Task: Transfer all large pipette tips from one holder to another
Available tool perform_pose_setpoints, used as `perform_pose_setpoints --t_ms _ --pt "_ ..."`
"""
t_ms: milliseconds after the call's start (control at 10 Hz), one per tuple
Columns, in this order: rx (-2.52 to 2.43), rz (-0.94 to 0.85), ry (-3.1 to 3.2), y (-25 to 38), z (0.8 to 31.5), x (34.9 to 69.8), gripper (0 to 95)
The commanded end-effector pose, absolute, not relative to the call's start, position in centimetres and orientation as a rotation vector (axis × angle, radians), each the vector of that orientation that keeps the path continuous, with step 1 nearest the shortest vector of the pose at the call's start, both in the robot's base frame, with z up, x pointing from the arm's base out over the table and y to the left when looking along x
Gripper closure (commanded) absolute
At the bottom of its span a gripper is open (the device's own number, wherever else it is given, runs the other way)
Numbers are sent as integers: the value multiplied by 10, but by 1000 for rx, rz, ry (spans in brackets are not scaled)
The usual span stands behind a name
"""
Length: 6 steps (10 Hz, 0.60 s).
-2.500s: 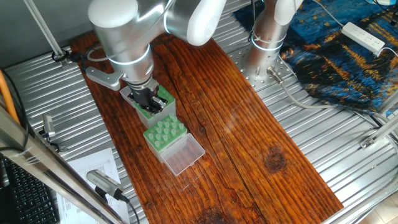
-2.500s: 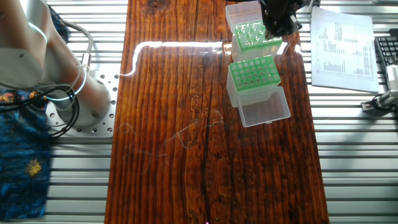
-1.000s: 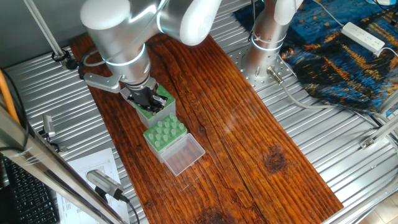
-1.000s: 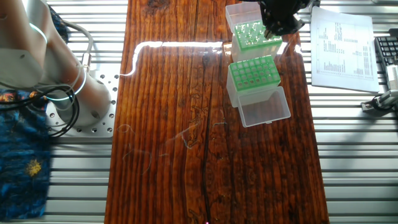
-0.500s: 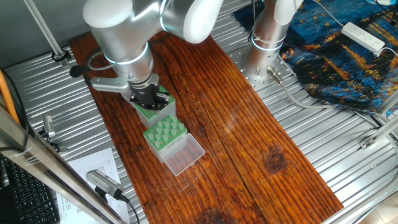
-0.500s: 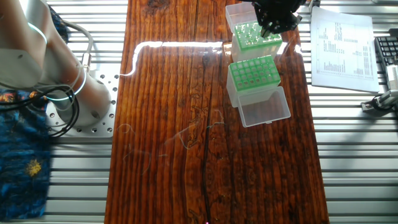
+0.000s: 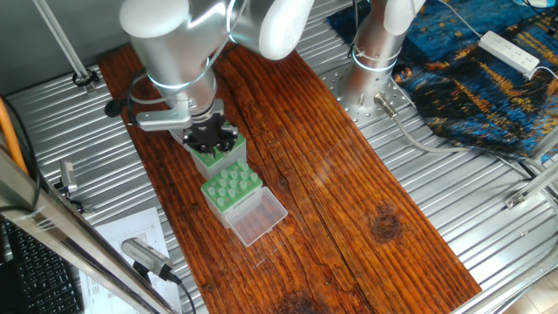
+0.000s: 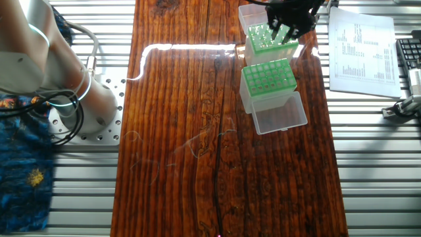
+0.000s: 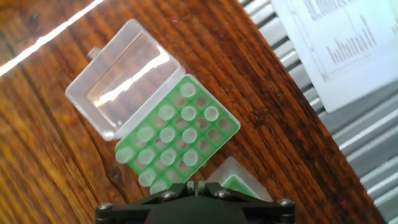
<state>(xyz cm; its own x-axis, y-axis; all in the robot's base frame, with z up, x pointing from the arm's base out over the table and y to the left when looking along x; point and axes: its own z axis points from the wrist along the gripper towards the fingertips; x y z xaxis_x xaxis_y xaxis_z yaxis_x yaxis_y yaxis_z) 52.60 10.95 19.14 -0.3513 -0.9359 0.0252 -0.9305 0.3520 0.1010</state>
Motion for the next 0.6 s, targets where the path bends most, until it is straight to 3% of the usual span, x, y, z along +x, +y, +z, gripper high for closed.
perform_pose_setpoints --t_ms 100,600 --pt "1790 -117 -2483 108 192 525 950" --pt "1787 -108 -2489 108 192 525 950"
